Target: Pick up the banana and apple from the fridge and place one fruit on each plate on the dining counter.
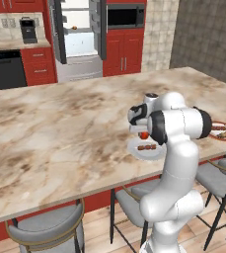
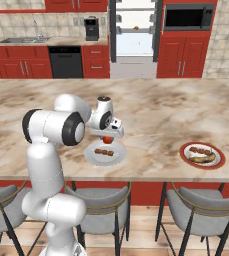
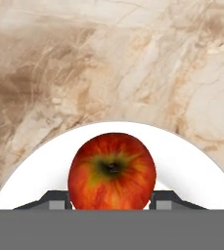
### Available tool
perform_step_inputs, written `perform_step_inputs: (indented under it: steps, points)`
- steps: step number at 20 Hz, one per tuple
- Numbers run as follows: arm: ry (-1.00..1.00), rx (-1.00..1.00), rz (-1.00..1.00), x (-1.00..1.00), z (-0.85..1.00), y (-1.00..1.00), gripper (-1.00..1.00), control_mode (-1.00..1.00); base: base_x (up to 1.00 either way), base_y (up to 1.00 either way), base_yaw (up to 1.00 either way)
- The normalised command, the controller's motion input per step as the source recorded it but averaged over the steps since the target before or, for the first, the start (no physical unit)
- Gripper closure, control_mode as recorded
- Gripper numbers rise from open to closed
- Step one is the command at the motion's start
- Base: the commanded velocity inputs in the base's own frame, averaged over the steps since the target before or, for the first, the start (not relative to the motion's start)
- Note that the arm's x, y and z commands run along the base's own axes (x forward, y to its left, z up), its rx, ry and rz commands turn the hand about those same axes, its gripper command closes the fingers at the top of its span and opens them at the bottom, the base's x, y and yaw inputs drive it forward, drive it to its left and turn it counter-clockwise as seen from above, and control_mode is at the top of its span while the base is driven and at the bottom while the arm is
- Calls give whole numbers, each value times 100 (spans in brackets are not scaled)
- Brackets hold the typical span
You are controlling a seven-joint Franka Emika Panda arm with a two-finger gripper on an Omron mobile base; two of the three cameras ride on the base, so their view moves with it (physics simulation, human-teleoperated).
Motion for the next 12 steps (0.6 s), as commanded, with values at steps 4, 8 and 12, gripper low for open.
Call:
perform_step_inputs:
  steps: [4,8,12]
  points:
    - [0,2,1,-9,-11,0,100,-100,0,0,0]
    - [-1,0,0,-23,-15,0,100,-100,0,0,0]
    - [0,0,0,-5,-26,0,100,-100,0,0,0]
